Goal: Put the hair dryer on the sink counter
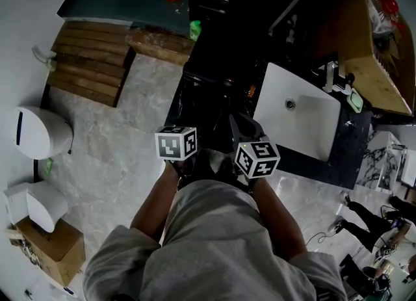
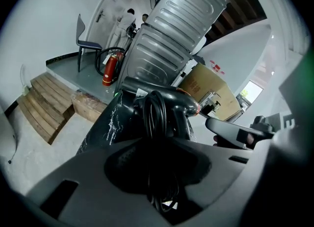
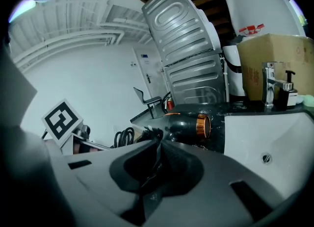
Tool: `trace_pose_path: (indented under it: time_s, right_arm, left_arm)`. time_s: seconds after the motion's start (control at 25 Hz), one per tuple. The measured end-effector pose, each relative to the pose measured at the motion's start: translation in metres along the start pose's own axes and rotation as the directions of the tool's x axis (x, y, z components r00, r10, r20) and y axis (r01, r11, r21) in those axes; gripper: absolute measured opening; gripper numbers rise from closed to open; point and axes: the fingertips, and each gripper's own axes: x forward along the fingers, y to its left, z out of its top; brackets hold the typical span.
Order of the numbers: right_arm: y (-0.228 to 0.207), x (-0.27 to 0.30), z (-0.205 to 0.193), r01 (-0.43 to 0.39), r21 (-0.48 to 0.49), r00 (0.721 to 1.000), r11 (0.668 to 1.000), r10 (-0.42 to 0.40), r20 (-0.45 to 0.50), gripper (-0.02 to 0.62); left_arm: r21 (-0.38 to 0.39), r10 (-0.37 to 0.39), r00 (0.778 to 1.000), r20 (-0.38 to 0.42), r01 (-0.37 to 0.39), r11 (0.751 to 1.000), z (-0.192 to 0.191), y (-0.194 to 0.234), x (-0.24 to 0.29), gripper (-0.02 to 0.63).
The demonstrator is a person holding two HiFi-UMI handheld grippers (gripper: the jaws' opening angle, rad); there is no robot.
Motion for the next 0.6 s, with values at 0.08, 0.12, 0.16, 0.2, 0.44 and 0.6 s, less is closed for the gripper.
trace_pose_path:
  time_s: [0.08, 0.12, 0.16, 0.2, 0.44, 0.6]
  right_arm:
    - [-0.0006, -0.0010, -0.0007, 0.005, 0.001, 1.000, 1.000, -0.005, 0.000, 0.034]
    - [-0.0013, -0.0015, -0.0011, 0.009, 0.002, 1.000, 1.000, -0.009, 0.000, 0.032]
    - [-0.0021, -0.0018, -0.0014, 0.013, 0.002, 1.000, 1.000, -0.013, 0.000, 0.031]
    - [-0.0030, -0.0019, -0.0016, 0.017, 0.003, 1.000, 1.000, -0.017, 0.000, 0.029]
    - [-0.0062, 0.0003, -0.0015, 0.036, 0.017, 0.999, 0.999, -0.036, 0.002, 0.029]
    - [-0.0031, 0.0042, -0.0031, 0.038, 0.020, 0.999, 0.999, -0.038, 0.000, 0.029]
  left_arm:
    - [-0.002, -0.004, 1.000, -0.004, 0.004, 1.000, 0.0003, 0.0004, 0.0020, 0.117]
    - [-0.003, -0.007, 1.000, -0.006, 0.007, 1.000, 0.0002, 0.0006, 0.0029, 0.117]
    - [-0.004, -0.010, 1.000, -0.006, 0.010, 1.000, 0.0000, 0.0011, 0.0036, 0.117]
    - [-0.005, -0.013, 1.000, -0.007, 0.013, 1.000, -0.0003, 0.0018, 0.0042, 0.117]
    - [0.002, -0.042, 0.999, -0.015, 0.042, 0.999, -0.0005, 0.0028, 0.0078, 0.118]
    - [0.010, -0.054, 0.998, -0.034, 0.054, 0.998, -0.0021, 0.0066, 0.0110, 0.118]
